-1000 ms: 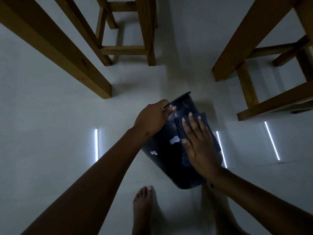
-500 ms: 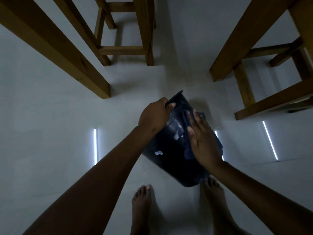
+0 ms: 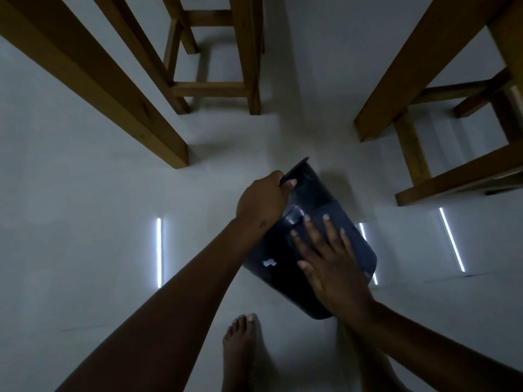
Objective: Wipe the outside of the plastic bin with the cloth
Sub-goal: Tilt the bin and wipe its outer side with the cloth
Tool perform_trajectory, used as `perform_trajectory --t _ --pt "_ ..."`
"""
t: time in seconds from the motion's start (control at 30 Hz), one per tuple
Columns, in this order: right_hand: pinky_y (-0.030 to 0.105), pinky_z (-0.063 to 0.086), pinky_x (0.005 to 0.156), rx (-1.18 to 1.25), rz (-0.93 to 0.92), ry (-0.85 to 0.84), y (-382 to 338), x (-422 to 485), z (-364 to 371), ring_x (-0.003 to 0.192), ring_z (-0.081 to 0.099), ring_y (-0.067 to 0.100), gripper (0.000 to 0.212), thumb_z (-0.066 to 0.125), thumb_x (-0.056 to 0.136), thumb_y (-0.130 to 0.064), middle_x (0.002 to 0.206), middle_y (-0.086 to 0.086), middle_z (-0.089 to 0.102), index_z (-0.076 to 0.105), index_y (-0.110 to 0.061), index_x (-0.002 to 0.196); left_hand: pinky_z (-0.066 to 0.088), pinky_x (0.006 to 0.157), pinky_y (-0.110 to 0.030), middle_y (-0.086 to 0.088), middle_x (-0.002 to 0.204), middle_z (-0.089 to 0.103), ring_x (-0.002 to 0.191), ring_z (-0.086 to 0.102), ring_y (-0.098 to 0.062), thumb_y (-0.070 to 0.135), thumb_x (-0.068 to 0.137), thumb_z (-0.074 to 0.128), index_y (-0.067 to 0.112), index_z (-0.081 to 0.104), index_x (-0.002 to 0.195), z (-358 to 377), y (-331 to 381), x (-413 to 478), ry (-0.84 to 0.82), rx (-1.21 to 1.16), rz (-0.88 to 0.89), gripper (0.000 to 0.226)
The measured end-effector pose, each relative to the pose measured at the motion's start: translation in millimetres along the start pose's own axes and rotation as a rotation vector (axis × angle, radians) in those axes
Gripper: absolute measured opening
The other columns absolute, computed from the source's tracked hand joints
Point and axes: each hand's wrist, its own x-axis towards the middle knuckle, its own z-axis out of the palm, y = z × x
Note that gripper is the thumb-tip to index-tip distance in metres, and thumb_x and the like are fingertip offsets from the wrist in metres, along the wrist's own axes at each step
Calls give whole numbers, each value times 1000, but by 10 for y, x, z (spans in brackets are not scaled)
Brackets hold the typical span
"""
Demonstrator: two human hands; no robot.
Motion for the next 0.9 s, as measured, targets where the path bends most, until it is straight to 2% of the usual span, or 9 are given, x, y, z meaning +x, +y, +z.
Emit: perform_trajectory --t 0.07,0.1,0.17,0.23,0.4,0.57,0.7,0.8,0.9 --pt "49 10 115 -38 -101 17 19 185 -31 148 0 27 52 23 98 -41 161 -4 5 11 -36 149 36 65 -29 -2 81 56 73 52 -22 42 99 41 16 49 88 -12 16 14 -4 -8 9 29" --pt "48 12 116 0 -81 29 62 309 -77 148 0 25 51 22 99 -40 161 -5 6 12 -36 149 37 66 -29 -2 82 56 74 52 -22 41 99 41 16 50 90 -13 36 22 -16 -19 9 29" --pt "51 18 116 147 56 54 173 429 -149 148 3 23 49 20 101 -39 161 -5 9 13 -35 149 37 66 -29 -2 83 56 75 52 -22 42 99 40 17 50 91 -15 72 39 -32 -18 -1 28" --pt "54 20 115 163 152 58 139 310 -112 148 2 23 50 19 100 -39 161 -3 9 11 -34 150 37 67 -29 -3 84 56 75 51 -22 42 99 39 18 49 90 -9 62 33 -38 5 -18 28" --pt "50 12 115 -31 -106 20 -13 203 -35 148 1 27 53 25 99 -40 160 -4 6 10 -35 149 36 67 -29 -9 91 64 75 51 -22 42 99 40 13 52 93 -6 -2 13 -25 -8 -18 32" --pt "53 19 115 193 181 70 161 248 -88 148 1 21 51 21 100 -39 161 -4 8 10 -35 150 41 68 -30 -5 87 60 80 59 -27 43 99 39 14 55 99 -13 67 32 -31 4 -16 33" --pt "54 18 114 43 23 30 -31 67 3 148 2 27 53 27 98 -40 161 -3 8 17 -32 150 40 67 -30 -13 97 67 87 62 -32 40 99 40 12 54 97 9 18 11 -19 17 -37 31" --pt "51 19 115 114 59 62 111 325 -97 148 2 23 51 24 100 -38 161 -4 10 19 -31 150 38 68 -30 -11 101 64 90 60 -29 37 99 43 14 52 100 -68 112 70 -110 -42 3 25" --pt "51 25 114 257 145 76 364 530 -175 148 7 21 52 22 101 -40 161 -3 14 17 -29 151 43 71 -28 -2 106 61 93 58 -19 35 100 42 19 50 121 -188 -4 -49 -251 -197 47 28"
